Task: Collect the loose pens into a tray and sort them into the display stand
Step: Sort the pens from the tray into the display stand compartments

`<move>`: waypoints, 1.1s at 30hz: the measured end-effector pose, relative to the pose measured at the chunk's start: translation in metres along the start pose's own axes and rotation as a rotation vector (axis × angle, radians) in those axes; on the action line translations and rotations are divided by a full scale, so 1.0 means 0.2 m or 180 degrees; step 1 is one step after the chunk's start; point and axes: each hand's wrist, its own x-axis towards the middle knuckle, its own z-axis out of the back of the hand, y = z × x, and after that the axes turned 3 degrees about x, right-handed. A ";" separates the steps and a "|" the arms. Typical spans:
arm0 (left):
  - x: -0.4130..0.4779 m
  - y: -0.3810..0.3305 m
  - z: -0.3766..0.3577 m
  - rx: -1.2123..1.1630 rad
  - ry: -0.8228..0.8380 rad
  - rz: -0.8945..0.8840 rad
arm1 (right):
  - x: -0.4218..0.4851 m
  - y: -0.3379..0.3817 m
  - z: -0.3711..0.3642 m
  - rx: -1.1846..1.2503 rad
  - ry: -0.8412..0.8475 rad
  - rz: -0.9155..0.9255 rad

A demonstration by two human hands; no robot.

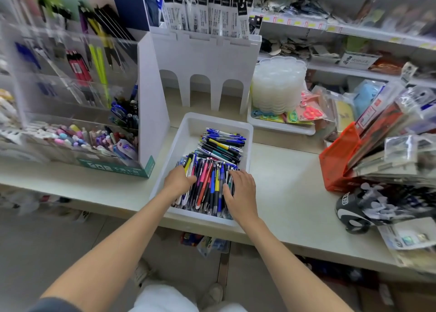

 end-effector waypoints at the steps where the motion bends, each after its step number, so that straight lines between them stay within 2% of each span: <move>1: 0.01 0.01 0.01 -0.0079 -0.0024 0.0001 | 0.00 0.00 0.00 -0.0015 -0.0006 0.0004; 10: -0.03 0.05 0.17 -0.1216 0.0243 -0.0428 | 0.03 0.06 0.02 0.0128 -0.0253 -0.0077; 15: 0.00 0.04 0.25 -0.1628 0.0158 -0.0585 | 0.12 0.20 0.04 0.0165 -0.0394 0.0076; 18: 0.01 0.00 0.31 -0.1980 0.0028 -0.0701 | 0.21 0.37 0.08 0.0409 -0.0457 0.0331; 21: 0.00 -0.04 0.41 -0.2408 0.0048 -0.0892 | 0.32 0.62 0.15 0.0878 -0.0312 0.0407; 26: -0.01 -0.09 0.66 -0.2678 0.0125 -0.1343 | 0.49 0.97 0.20 0.1413 -0.0048 0.0650; 29: 0.02 -0.06 0.85 -0.2996 0.0114 -0.1610 | 0.57 1.16 0.20 0.1517 -0.0223 0.0853; 33: 0.08 0.08 1.10 -0.3027 0.0020 -0.1889 | 0.70 1.42 0.11 0.1516 -0.0330 0.1071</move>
